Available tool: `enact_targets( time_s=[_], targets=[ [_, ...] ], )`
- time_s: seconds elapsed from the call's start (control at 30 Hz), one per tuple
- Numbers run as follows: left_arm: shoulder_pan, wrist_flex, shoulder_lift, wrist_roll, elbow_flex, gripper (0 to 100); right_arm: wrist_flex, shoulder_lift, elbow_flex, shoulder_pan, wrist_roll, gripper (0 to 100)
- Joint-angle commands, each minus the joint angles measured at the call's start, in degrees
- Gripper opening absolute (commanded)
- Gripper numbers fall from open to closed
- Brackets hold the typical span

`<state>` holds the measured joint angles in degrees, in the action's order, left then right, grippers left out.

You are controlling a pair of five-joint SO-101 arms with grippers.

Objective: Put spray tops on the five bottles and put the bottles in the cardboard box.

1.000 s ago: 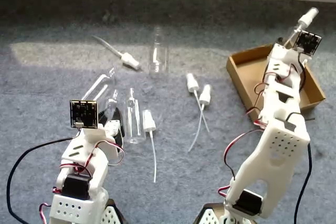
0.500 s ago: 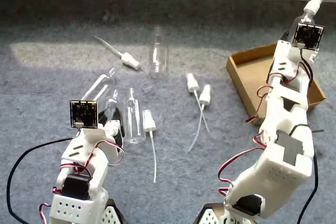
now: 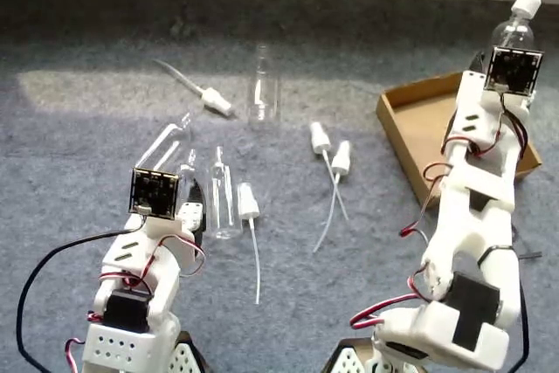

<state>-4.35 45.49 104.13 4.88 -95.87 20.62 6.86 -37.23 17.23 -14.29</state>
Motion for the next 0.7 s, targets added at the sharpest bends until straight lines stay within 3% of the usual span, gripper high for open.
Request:
enact_targets(
  time_s=[0.0, 0.2, 0.3, 0.47, 0.67],
  targets=[
    [0.3, -1.0, 0.1, -0.7, -1.3, 1, 0.0, 7.5, -2.6, -1.8, -0.3, 6.3],
    [0.3, 1.9, 0.1, -1.3, -1.1, 1, 0.0, 16.4, -9.0, -5.0, -0.3, 6.3],
    [0.3, 2.5, 0.0, -5.5, 0.0, 0, 0.0, 21.1, -12.0, -6.6, -0.3, 6.3],
    [0.5, 15.0, 0.0, -6.8, 10.3, 0, -0.1, 29.6, -18.0, -9.3, -0.4, 6.3],
    [0.3, 19.4, -1.3, -10.2, 16.5, 0, -0.1, 38.6, -24.6, -11.1, -0.6, 6.3]
  ],
)
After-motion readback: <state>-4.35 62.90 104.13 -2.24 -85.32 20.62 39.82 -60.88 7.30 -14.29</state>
